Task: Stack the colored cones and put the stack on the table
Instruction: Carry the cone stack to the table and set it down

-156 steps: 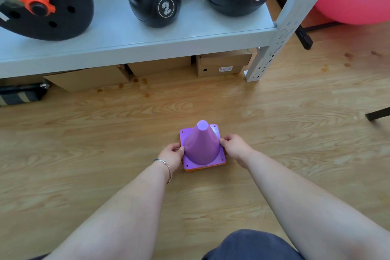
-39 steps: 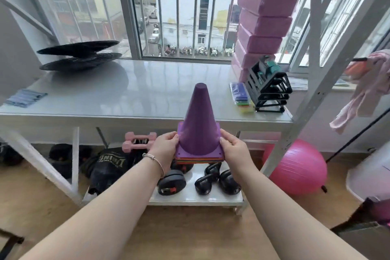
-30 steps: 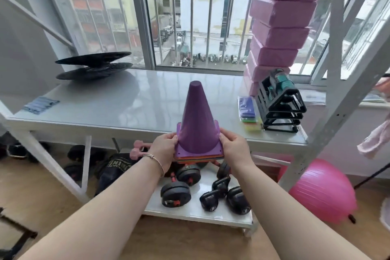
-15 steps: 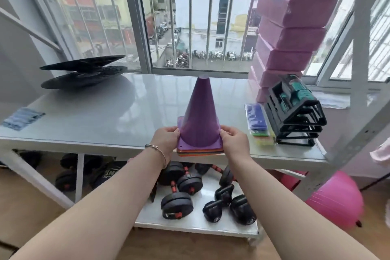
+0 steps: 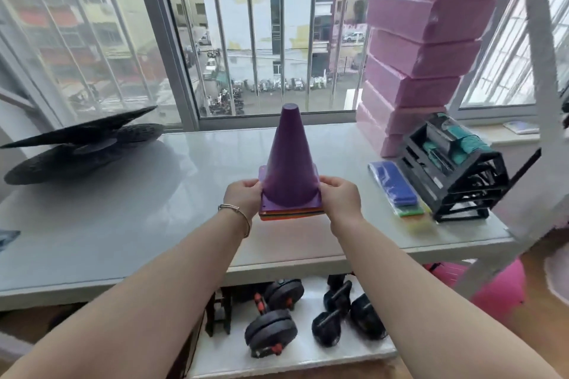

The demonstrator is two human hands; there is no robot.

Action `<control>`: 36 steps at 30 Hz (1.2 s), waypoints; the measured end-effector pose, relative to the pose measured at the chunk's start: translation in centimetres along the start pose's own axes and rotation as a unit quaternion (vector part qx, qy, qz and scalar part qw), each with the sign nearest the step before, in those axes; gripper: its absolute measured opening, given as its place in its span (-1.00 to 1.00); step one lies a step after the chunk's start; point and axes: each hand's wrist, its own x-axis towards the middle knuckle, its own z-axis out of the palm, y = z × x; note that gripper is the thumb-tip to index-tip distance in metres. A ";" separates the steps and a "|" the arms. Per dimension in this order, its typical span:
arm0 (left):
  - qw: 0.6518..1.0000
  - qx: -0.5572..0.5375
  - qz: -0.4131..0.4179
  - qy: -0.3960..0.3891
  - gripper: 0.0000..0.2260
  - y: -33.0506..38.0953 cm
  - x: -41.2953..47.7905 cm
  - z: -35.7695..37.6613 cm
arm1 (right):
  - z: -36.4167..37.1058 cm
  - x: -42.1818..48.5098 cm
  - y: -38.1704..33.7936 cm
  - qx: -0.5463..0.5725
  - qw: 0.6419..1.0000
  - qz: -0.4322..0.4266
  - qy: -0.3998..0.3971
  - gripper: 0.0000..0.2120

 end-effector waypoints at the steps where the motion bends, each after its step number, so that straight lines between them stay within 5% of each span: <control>1: 1.000 -0.004 0.003 -0.003 -0.82 0.2 0.5 -0.1 | 0.3 0.4 -0.2 0.003 1.000 0.005 0.003 -0.83; 10: 1.000 0.025 0.003 0.006 -0.83 1.0 5.3 -0.4 | 3.9 5.5 -0.8 -0.014 1.000 0.010 0.002 -0.83; 15: 0.998 0.042 0.013 0.034 -0.80 0.8 8.2 0.4 | 5.5 9.1 -0.5 -0.082 0.996 0.008 -0.031 -0.64; 21: 0.997 0.073 0.024 -0.005 -0.79 0.4 10.7 2.2 | 5.5 12.2 -0.8 -0.174 0.984 0.018 -0.047 -0.80; 36: 0.982 0.186 0.027 -0.015 -0.81 0.3 17.7 3.7 | 7.7 17.8 -1.5 -0.187 0.981 0.023 -0.040 -0.71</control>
